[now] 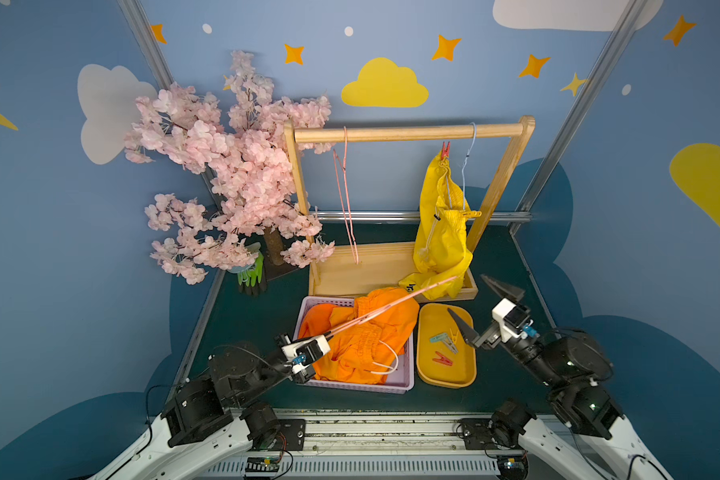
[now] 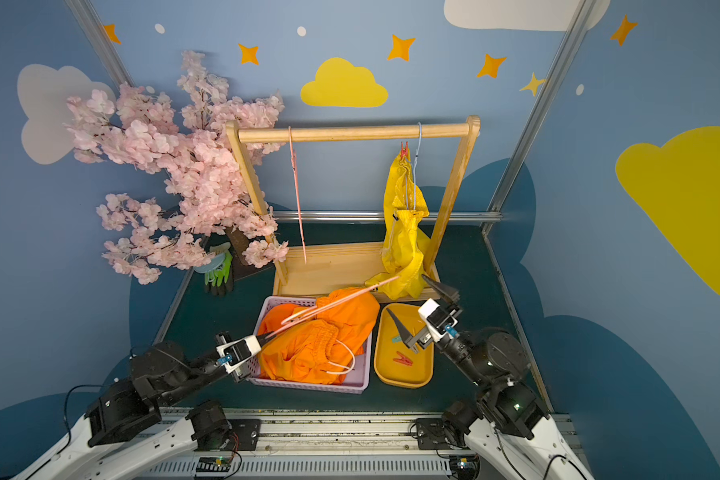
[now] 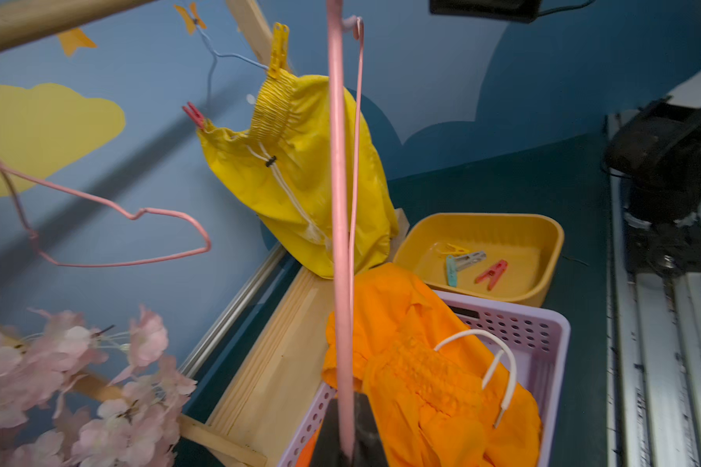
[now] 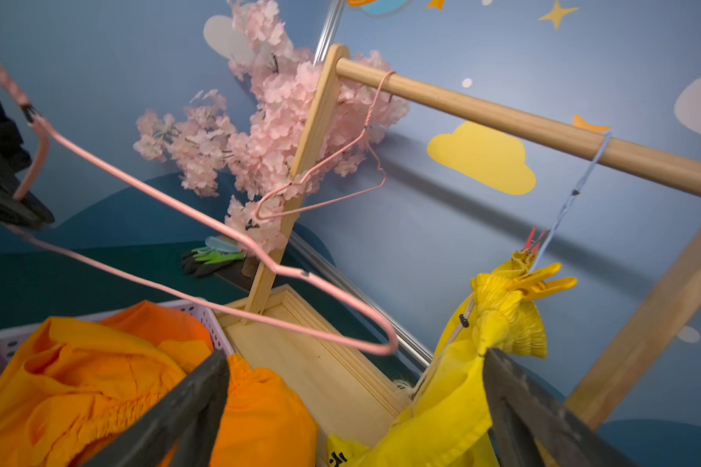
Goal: Remove the clothespins securing shorts to the hanger
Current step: Place the hanger at the clothesline.
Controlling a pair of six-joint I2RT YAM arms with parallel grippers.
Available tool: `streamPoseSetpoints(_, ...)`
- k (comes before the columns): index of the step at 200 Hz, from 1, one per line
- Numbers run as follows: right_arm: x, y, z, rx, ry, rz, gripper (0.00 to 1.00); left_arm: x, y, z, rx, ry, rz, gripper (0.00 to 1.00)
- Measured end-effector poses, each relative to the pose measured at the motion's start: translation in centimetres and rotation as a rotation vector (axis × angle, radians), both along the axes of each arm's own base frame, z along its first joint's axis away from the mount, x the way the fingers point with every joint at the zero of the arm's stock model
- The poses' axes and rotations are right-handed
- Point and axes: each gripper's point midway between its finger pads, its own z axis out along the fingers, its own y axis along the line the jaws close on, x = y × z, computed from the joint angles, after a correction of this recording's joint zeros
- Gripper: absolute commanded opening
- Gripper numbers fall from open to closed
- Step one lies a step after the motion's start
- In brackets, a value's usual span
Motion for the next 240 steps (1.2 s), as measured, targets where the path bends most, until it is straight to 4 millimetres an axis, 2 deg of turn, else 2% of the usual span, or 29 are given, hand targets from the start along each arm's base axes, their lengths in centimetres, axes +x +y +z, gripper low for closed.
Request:
streamPoseSetpoints(14, -0.2, -1.0, 2.0, 0.084, 0.009, -0.02, 0.97, 1.0, 0.7, 1.5, -0.055, -0.024, 0.075, 0.04)
streamPoseSetpoints(29, 0.5, -1.1, 1.8, 0.125, 0.049, -0.034, 0.97, 2.0, 1.0, 3.0, -0.091, -0.019, 0.134, 0.04)
streamPoseSetpoints(40, 1.4, -0.5, 0.6, 0.131, 0.104, -0.04, 0.97, 2.7, 0.9, 4.2, -0.108, -0.001, 0.166, 0.04)
streamPoseSetpoints(65, 3.8, 1.4, -3.7, 0.104, 0.27, -0.041, 0.97, 4.7, -0.1, 7.2, -0.144, 0.073, 0.242, 0.04)
streamPoseSetpoints(84, 4.7, 2.4, -6.2, 0.093, 0.367, -0.036, 0.97, 6.1, -0.9, 8.6, -0.168, 0.143, 0.296, 0.04)
streamPoseSetpoints(124, 4.7, 2.5, -10.6, 0.108, 0.484, -0.035, 0.97, 8.0, -3.1, 9.9, -0.215, 0.332, 0.366, 0.04)
streamPoseSetpoints(142, 4.5, 2.3, -11.9, 0.111, 0.506, -0.039, 0.97, 8.8, -4.0, 10.5, -0.23, 0.412, 0.4, 0.04)
streamPoseSetpoints(167, 4.3, 1.9, -11.9, 0.125, 0.504, -0.049, 0.97, 10.2, -5.6, 10.4, -0.241, 0.505, 0.459, 0.04)
streamPoseSetpoints(209, 4.2, 1.6, -12.0, 0.131, 0.497, -0.054, 0.97, 12.6, -7.7, 8.6, -0.209, 0.539, 0.532, 0.04)
streamPoseSetpoints(240, 4.3, 1.7, -13.3, 0.117, 0.52, -0.059, 0.97, 15.2, -8.7, 10.3, -0.243, 0.491, 0.617, 0.04)
